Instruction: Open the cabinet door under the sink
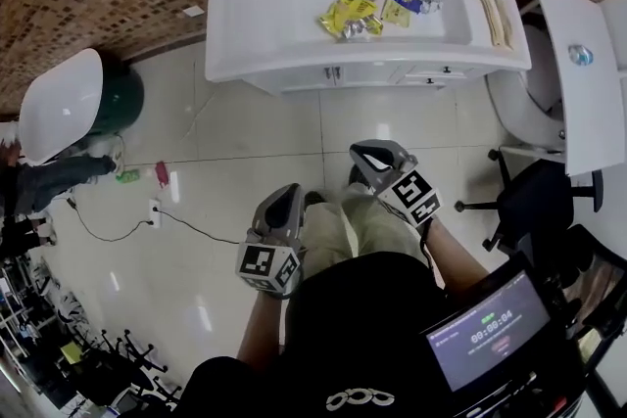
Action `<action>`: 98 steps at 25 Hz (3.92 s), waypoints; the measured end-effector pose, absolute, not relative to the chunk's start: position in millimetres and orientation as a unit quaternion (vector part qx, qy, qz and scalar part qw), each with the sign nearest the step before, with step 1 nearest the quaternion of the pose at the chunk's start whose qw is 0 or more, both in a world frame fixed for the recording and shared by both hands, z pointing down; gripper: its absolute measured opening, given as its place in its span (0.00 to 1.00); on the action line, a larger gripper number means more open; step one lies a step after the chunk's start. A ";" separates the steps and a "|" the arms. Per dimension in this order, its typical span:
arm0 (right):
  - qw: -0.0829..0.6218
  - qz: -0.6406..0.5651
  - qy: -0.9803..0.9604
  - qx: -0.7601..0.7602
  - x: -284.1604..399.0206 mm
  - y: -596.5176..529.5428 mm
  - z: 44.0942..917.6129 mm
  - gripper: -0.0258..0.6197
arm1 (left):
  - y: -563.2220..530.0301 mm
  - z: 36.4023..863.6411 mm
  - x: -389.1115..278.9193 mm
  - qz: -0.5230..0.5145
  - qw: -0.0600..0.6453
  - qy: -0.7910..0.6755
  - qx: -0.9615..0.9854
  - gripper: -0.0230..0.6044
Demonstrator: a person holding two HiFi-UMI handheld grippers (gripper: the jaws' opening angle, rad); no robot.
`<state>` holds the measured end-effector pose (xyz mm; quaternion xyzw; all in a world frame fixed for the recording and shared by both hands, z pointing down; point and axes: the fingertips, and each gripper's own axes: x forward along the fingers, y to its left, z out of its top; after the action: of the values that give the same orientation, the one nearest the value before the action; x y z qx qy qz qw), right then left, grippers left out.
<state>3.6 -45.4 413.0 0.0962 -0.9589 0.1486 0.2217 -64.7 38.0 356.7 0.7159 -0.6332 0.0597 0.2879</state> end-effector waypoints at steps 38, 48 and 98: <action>0.317 0.180 -0.893 0.263 -54.8 -183.4 764.2 0.12 | -92.0 583.5 -90.3 0.069 0.318 -0.511 0.796 0.06; 0.313 0.215 -0.876 0.297 -66.9 -217.6 786.7 0.12 | -96.7 593.0 -113.0 0.067 0.326 -0.510 0.793 0.06; 0.368 0.203 -0.853 0.310 -76.5 -214.2 827.3 0.10 | -69.3 604.2 -129.1 0.072 0.324 -0.513 0.792 0.06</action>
<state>-76.5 -214.2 827.3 0.3097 -0.8529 0.2025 0.3683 -129.1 -69.3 604.2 0.7918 -0.5125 0.0724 0.3243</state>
